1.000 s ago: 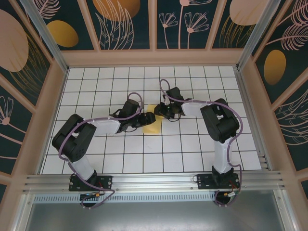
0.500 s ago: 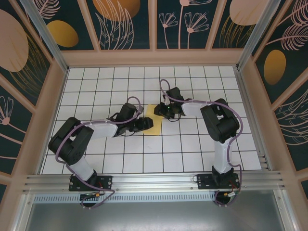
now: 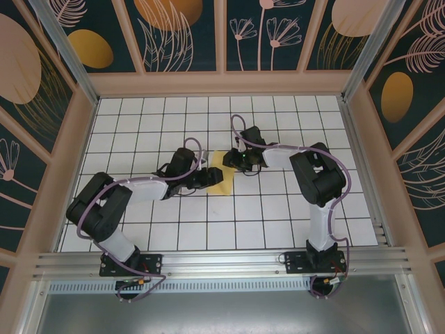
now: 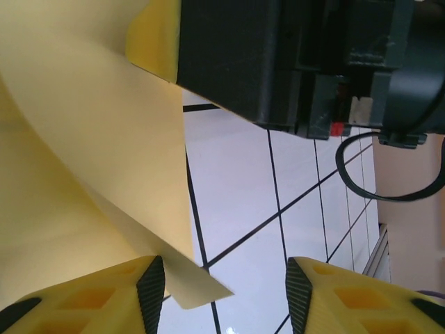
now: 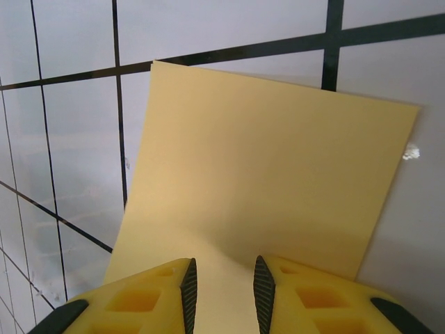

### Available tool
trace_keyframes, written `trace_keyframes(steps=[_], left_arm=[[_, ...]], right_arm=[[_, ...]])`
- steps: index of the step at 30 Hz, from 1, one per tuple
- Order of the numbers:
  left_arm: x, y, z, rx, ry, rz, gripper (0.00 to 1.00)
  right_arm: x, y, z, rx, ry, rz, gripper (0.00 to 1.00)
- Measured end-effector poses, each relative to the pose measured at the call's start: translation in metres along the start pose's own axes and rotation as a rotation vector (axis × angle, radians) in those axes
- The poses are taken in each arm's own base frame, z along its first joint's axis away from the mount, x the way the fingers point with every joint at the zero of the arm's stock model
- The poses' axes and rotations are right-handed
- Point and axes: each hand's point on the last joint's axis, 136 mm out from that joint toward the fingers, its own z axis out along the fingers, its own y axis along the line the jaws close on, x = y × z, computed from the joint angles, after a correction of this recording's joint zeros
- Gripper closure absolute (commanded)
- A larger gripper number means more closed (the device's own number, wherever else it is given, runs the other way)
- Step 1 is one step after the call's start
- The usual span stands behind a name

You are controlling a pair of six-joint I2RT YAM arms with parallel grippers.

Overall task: Fold a paper plane with a square sheet of paper (pick it up from the middle)
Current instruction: Fold the triangle a second time at the center of the table.

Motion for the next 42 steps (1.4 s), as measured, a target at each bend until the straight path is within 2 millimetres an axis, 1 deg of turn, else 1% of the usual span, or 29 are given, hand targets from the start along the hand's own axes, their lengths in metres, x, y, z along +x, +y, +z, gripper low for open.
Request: trace_keyframes(steps=[6,9,12,14,16,20,26,28,32,35,39,42], left_arm=[[-0.004,0.003,0.009,0.007,-0.007,-0.002,0.48],[-0.006,0.005,0.012,0.003,-0.010,-0.006,0.53],[-0.007,0.011,0.015,-0.016,-0.014,-0.013,0.61],[-0.006,0.014,0.016,-0.025,-0.014,-0.016,0.63],[-0.006,0.016,0.018,-0.031,-0.010,-0.019,0.64],[-0.003,0.022,0.021,-0.042,0.001,-0.029,0.63],[-0.005,0.022,0.024,-0.039,0.000,-0.032,0.53],[-0.006,0.021,0.025,-0.034,-0.002,-0.032,0.53],[-0.008,0.019,0.026,-0.028,-0.005,-0.033,0.65],[-0.008,0.019,0.026,-0.027,-0.007,-0.034,0.74],[-0.008,0.019,0.026,-0.028,-0.006,-0.036,0.80],[-0.008,0.020,0.027,-0.029,-0.005,-0.036,0.81]], right_arm=[[0.001,-0.002,-0.006,-0.050,0.023,0.008,0.68],[0.002,-0.006,-0.012,-0.078,0.040,0.024,0.68],[0.006,-0.011,-0.020,-0.092,0.052,0.038,0.67],[0.009,-0.011,-0.026,-0.105,0.059,0.038,0.67],[0.011,-0.008,-0.031,-0.125,0.066,0.031,0.67],[0.013,0.001,-0.038,-0.156,0.070,0.013,0.67],[0.030,-0.002,-0.044,-0.170,0.099,0.006,0.60],[0.035,-0.003,-0.044,-0.174,0.108,0.004,0.59],[0.046,-0.004,-0.046,-0.191,0.136,0.012,0.59],[0.050,-0.002,-0.047,-0.206,0.150,0.011,0.61],[0.053,0.004,-0.047,-0.229,0.161,-0.012,0.63],[0.057,0.010,-0.046,-0.240,0.171,-0.028,0.65]])
